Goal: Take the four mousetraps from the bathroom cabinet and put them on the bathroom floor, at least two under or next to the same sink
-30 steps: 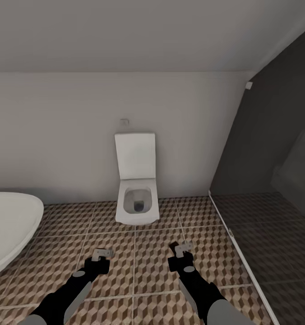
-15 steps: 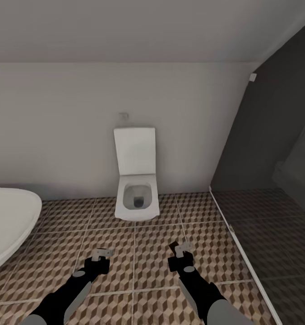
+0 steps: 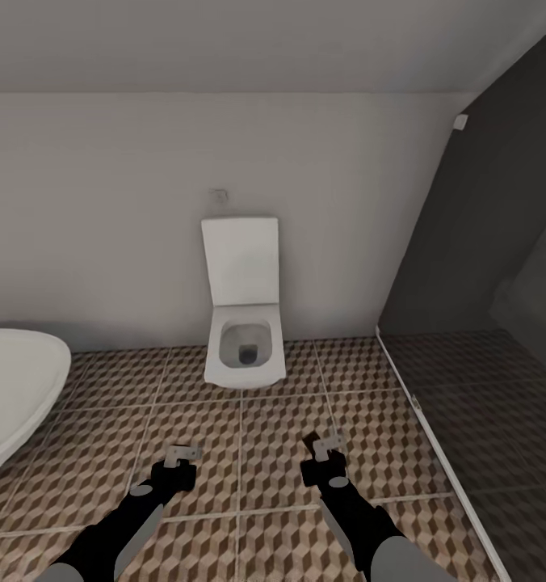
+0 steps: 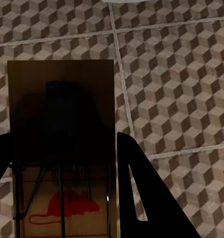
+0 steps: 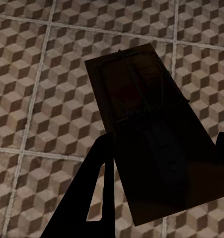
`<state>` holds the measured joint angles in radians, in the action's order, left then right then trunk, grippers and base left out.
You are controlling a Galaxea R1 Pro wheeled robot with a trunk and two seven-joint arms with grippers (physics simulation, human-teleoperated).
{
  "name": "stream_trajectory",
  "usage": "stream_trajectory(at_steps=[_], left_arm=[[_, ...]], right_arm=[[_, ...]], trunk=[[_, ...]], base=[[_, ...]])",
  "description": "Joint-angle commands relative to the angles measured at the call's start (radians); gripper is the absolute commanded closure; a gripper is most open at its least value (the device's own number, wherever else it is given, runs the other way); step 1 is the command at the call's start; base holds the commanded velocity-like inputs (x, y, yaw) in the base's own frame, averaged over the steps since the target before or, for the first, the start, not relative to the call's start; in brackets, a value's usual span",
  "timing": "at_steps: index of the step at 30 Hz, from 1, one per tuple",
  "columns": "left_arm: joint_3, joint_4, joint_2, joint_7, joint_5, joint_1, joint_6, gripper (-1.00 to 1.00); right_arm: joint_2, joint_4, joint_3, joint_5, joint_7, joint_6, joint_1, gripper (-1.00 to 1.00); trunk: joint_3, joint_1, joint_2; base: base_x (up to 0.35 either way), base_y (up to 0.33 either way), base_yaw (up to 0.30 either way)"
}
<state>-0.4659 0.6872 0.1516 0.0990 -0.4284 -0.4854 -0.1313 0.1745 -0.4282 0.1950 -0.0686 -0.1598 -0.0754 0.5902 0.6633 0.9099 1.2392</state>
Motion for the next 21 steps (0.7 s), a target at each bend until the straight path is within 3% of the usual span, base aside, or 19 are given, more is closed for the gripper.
stream_trajectory(at_steps=[1,21], left_arm=[[-0.008,0.002,0.002,0.011,-0.007,-0.001,-0.004,1.0],[-0.008,0.002,0.002,0.012,-0.007,-0.001,-0.004,1.0]], right_arm=[[0.0,-0.001,0.004,-0.007,-0.009,-0.008,0.0,1.0],[0.0,-0.001,0.006,-0.007,-0.009,-0.007,0.0,1.0]], trunk=[[0.006,0.004,0.008],[0.101,0.081,0.148]], base=[[0.0,0.0,0.0],[0.0,0.0,0.0]])
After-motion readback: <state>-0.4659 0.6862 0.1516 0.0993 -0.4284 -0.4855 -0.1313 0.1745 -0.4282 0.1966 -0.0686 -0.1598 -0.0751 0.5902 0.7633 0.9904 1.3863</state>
